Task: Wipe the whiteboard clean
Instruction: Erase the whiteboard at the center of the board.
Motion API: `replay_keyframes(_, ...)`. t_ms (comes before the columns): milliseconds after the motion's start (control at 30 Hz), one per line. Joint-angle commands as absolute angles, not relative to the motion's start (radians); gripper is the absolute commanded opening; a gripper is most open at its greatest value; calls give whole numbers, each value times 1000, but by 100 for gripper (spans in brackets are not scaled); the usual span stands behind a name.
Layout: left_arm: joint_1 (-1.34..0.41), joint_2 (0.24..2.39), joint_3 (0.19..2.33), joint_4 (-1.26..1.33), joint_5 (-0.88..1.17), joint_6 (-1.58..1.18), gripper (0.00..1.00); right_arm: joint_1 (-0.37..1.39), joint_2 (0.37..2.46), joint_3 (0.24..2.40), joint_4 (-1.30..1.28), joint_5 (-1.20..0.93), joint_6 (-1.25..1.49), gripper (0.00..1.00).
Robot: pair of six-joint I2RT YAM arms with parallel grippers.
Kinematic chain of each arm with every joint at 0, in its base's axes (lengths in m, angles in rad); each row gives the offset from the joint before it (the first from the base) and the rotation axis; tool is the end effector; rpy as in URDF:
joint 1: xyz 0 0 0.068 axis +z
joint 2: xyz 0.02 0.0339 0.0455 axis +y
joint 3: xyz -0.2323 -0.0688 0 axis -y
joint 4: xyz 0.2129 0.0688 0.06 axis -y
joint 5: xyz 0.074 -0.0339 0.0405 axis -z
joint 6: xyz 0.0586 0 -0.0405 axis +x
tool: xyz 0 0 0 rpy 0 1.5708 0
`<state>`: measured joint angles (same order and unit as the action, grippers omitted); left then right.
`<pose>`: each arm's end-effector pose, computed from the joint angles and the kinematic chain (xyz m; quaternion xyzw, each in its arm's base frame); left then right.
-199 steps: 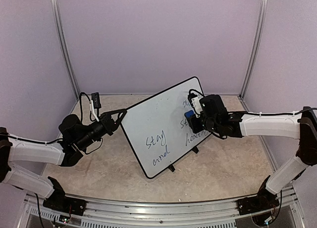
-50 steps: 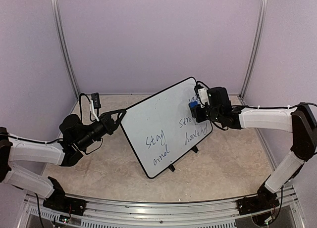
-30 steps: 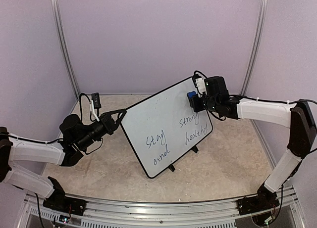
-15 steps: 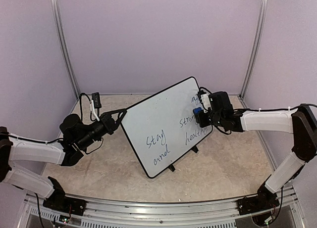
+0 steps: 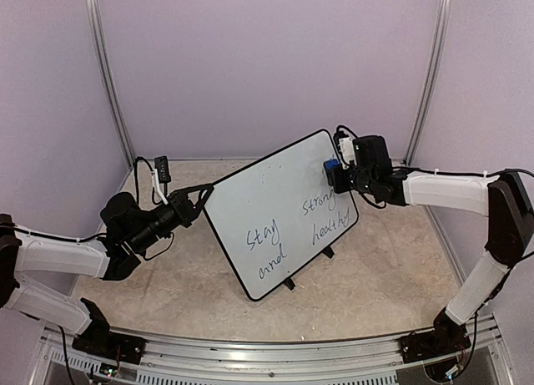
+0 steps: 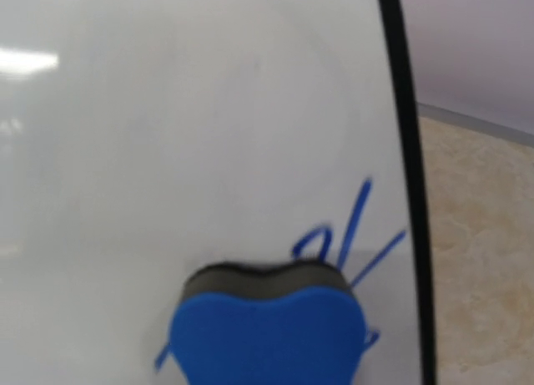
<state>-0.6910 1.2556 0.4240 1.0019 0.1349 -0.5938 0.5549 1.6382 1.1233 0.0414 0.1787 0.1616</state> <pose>0.1999 -0.1755 0.2398 0.0827 0.6397 -0.4919 0.5848 0.3180 0.1849 0.2326 -0.1204 0.8425 0.1108 0.5132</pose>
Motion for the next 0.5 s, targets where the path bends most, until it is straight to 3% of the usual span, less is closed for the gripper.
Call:
replay_keyframes(0, -721, 1245, 445, 1041, 340, -502, 0, 555, 1621, 1005, 76, 65, 189, 22)
replay_keyframes(233, -721, 1252, 445, 1048, 345, -508, 0, 560, 1582, 909, 119, 33, 201, 22)
replay_keyframes(467, -723, 1249, 445, 1047, 347, -508, 0, 560, 1623, 1045, 71, 70, 183, 23)
